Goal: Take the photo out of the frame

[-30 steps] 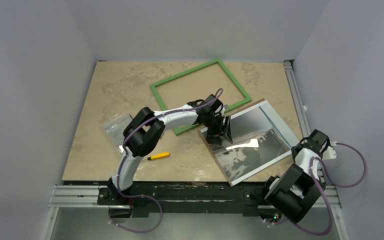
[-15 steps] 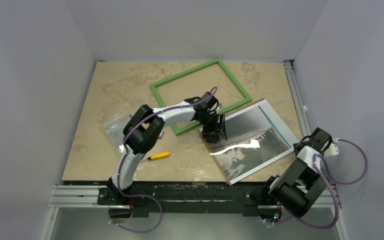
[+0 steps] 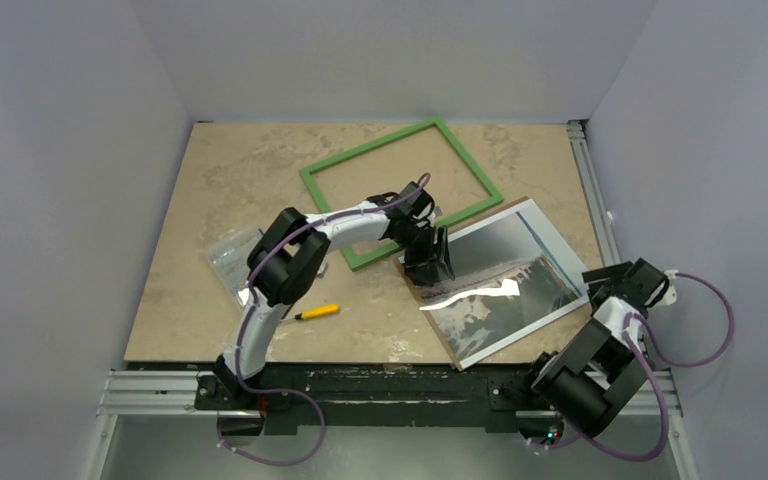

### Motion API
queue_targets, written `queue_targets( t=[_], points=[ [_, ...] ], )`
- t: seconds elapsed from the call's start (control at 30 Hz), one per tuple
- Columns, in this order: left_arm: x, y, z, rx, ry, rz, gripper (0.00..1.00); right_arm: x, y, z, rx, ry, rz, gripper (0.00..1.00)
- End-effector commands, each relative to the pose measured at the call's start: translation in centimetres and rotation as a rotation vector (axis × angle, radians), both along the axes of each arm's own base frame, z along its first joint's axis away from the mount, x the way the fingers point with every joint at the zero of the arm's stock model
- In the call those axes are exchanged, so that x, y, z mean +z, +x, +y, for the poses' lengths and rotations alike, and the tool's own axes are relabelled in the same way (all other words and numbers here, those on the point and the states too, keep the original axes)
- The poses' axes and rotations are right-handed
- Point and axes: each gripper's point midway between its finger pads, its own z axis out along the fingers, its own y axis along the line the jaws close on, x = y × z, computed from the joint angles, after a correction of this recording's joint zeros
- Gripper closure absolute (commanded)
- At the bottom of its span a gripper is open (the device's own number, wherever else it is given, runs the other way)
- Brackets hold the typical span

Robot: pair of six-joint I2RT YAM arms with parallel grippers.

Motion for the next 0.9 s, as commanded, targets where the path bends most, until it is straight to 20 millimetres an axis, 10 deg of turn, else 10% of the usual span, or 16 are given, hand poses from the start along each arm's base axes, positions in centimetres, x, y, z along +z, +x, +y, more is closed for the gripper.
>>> queue_targets(
  t=[0.0,0.87],
  points=[
    [-3.3,0.7,0.8,0.058,0.067,0.03,0.41,-0.3,1.0,0.1,0.064,0.018,-0.058,0.29],
    [-2.0,1.2,0.9,0.048,0.051,-0.032,0.41,4.3,4.3,3.9,0.335,0.046,-0.339,0.36]
  ],
)
